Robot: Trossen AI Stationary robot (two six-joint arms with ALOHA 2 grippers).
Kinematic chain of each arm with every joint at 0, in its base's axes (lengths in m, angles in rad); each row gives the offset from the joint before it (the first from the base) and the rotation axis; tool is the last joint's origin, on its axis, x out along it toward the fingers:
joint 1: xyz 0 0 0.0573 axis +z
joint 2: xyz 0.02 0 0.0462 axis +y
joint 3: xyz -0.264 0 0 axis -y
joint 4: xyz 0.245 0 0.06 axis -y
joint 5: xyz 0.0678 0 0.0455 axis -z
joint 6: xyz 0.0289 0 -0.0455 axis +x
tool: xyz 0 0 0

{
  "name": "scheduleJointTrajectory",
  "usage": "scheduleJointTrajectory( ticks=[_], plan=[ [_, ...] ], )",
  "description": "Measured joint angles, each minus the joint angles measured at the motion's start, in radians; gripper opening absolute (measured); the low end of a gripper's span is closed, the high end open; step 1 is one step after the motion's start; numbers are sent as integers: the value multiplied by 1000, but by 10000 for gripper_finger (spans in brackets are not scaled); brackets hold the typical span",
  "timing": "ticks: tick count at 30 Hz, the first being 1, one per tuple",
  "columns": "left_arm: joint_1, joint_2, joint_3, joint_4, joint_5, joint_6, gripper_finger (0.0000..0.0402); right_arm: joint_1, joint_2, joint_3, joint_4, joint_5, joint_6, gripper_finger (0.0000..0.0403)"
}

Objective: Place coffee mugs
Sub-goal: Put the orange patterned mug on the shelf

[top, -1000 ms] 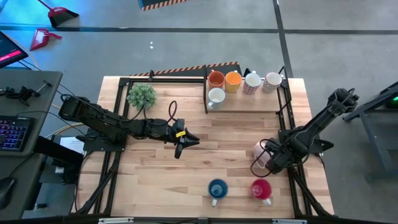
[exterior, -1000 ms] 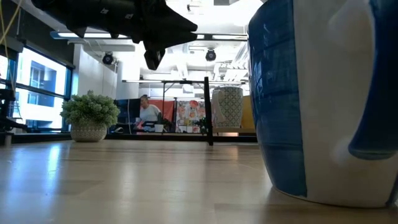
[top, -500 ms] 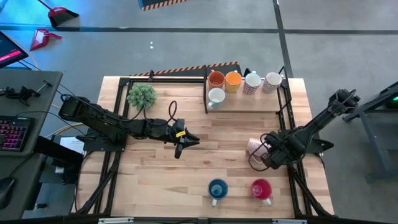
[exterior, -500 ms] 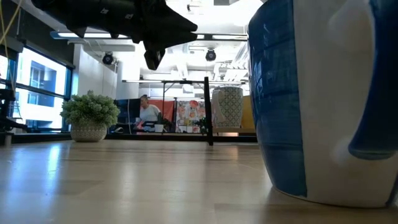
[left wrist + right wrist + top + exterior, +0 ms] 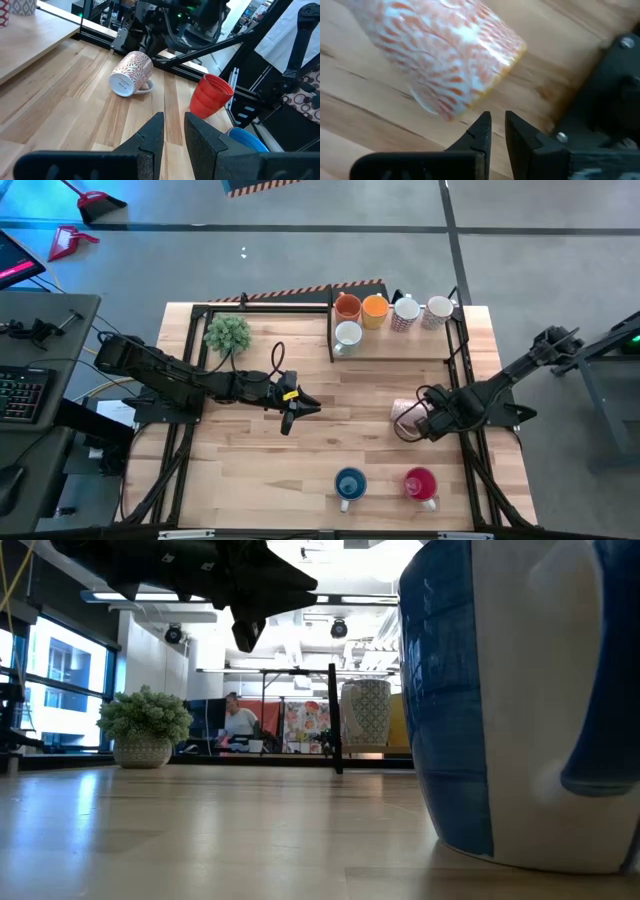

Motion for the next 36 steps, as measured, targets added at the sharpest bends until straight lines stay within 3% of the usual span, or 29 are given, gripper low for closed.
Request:
scheduleJointTrajectory(
  ticks=[10,19,32,36],
  plan=[
    [0,0,0,0,0,26,65,-6,-54,-1,-8,107,150,34],
    [0,0,0,-1,0,27,65,-34,-66,0,-5,120,161,34],
    [18,0,1,0,10,62,65,-34,-66,0,133,226,145,34],
    [26,0,1,0,32,62,65,-34,-66,0,123,195,170,34]
  ],
)
